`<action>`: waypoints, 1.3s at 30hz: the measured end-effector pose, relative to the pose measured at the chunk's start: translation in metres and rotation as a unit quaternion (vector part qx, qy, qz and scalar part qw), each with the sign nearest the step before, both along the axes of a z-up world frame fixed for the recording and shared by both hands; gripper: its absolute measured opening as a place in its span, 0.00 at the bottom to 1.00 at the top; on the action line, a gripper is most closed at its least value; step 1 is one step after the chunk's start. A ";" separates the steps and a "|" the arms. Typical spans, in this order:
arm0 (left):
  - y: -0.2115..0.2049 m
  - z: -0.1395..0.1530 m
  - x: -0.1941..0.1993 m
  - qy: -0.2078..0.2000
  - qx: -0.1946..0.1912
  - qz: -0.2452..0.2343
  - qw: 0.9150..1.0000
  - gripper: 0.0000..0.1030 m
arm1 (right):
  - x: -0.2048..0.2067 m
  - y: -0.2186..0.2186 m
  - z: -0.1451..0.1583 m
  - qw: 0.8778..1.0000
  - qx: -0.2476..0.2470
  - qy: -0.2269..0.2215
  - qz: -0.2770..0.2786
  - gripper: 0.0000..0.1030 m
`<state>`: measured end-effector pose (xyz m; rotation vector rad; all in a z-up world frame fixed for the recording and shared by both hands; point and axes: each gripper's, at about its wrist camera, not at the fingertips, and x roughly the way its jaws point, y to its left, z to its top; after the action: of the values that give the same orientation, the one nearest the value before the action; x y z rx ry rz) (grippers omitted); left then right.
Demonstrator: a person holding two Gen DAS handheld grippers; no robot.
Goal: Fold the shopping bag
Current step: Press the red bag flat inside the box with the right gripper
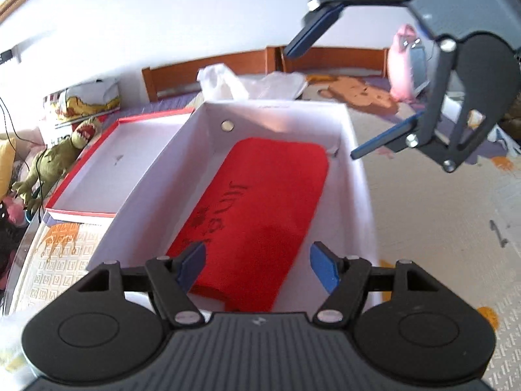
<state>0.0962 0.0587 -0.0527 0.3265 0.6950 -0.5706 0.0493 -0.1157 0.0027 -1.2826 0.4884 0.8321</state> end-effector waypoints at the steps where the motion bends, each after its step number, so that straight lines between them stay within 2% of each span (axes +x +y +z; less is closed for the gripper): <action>1: -0.002 0.000 -0.005 -0.005 -0.002 0.000 1.000 0.68 | -0.007 -0.004 0.002 1.000 0.016 -0.009 -0.012 0.84; 4: -0.008 -0.005 -0.027 -0.018 -0.007 0.009 1.000 0.68 | -0.040 -0.026 0.008 0.995 0.074 -0.032 -0.057 0.84; 9: -0.019 -0.002 -0.044 -0.043 0.049 0.043 0.997 0.69 | -0.084 -0.055 0.007 0.980 0.149 -0.047 -0.123 0.84; 11: -0.022 0.003 -0.046 -0.047 0.073 0.053 0.995 0.74 | -0.098 -0.051 0.009 0.980 0.144 -0.053 -0.127 0.84; 14: -0.025 0.013 -0.045 -0.062 0.122 0.063 0.989 0.81 | -0.067 -0.023 0.004 0.984 0.125 -0.040 -0.119 0.84; 19: -0.022 0.014 -0.027 -0.067 0.158 0.084 0.982 0.86 | -0.037 0.004 -0.005 0.995 0.066 -0.031 -0.074 0.84; 21: -0.015 0.013 -0.011 -0.058 0.152 0.096 0.982 0.86 | -0.016 0.009 -0.011 0.996 0.048 -0.030 -0.071 0.84; 24: -0.010 0.008 0.010 -0.027 0.134 0.090 0.987 0.86 | 0.027 0.014 -0.024 0.995 0.054 0.001 -0.082 0.84; 27: -0.013 -0.008 0.022 -0.014 0.165 0.077 0.983 0.87 | 0.062 0.023 -0.047 0.995 0.031 0.027 -0.092 0.84; 30: -0.012 -0.015 0.025 -0.003 0.168 0.070 0.983 0.90 | 0.090 0.032 -0.066 0.993 0.008 0.060 -0.097 0.82; 31: -0.012 -0.015 0.024 0.000 0.170 0.069 0.983 0.90 | 0.096 0.034 -0.070 0.993 0.001 0.076 -0.095 0.81; 32: -0.013 -0.015 0.023 0.007 0.173 0.063 0.983 0.90 | 0.100 0.035 -0.070 0.989 -0.001 0.111 -0.095 0.81; 33: -0.013 -0.016 0.021 0.014 0.174 0.054 0.983 0.90 | 0.104 0.035 -0.070 0.984 -0.002 0.149 -0.095 0.81; 36: -0.013 -0.019 0.011 0.055 0.161 0.020 0.985 0.90 | 0.104 0.037 -0.069 0.969 -0.016 0.223 -0.102 0.80; 39: -0.013 -0.021 -0.016 0.067 0.150 -0.014 0.986 0.92 | 0.085 0.039 -0.069 0.964 -0.035 0.253 -0.074 0.77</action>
<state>0.0799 0.0461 -0.0736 0.5828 0.9107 -0.5189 0.1345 -0.0764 -0.0660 -1.0756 1.0166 1.0224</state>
